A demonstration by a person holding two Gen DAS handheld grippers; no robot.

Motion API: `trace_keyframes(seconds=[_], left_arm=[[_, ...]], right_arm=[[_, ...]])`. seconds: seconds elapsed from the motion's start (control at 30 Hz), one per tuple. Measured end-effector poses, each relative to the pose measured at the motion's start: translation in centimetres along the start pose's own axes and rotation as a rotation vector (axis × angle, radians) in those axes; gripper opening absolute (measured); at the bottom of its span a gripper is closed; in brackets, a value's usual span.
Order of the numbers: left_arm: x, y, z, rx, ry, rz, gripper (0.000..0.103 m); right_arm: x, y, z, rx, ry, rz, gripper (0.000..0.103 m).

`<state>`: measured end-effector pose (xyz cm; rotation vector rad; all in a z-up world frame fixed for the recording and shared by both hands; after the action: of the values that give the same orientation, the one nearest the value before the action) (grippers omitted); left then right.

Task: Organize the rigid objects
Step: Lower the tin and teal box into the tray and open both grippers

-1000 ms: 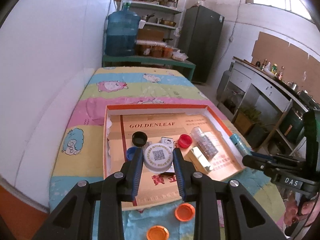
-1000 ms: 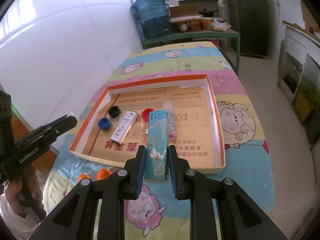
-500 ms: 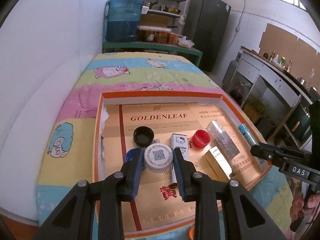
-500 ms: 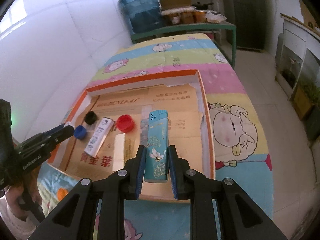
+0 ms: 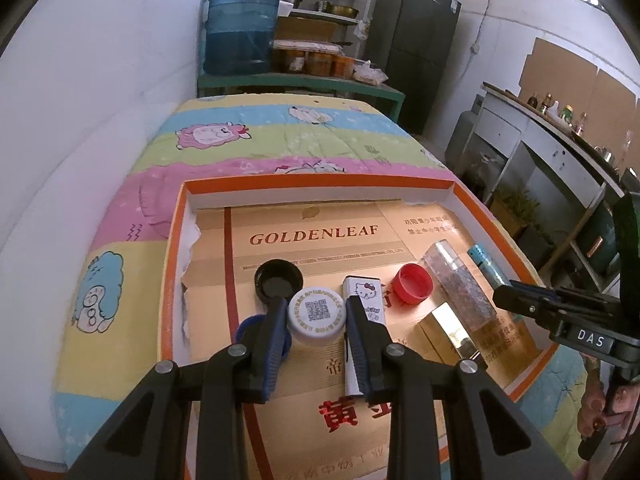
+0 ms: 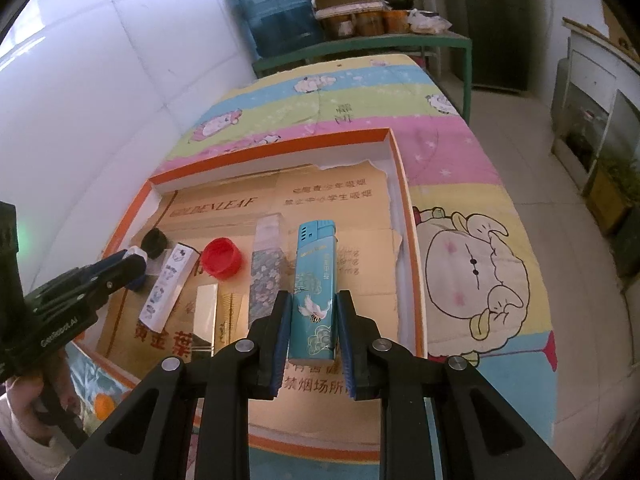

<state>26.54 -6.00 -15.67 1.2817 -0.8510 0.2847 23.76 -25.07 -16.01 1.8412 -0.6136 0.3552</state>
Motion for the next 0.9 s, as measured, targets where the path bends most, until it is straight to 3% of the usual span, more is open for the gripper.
trace_keyframes(seconds=[0.9], left_arm=[[-0.04,-0.32,0.70,0.010,-0.038,-0.003,0.031]], right_arm=[[-0.06,-0.91,-0.06,-0.010,0.014,-0.008,0.024]])
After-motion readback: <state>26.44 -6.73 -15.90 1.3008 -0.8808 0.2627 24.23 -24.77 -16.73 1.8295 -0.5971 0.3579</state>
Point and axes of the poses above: each gripper's, at about its wrist camera, not at the fingertips, and y roughly against the way its jaws point, z to its right, x to its top, the point moved 6 cm from there along -y, roughly the way its jaws point, and after that the axes turned 10 degrees about -y, right-handed, at the moved point
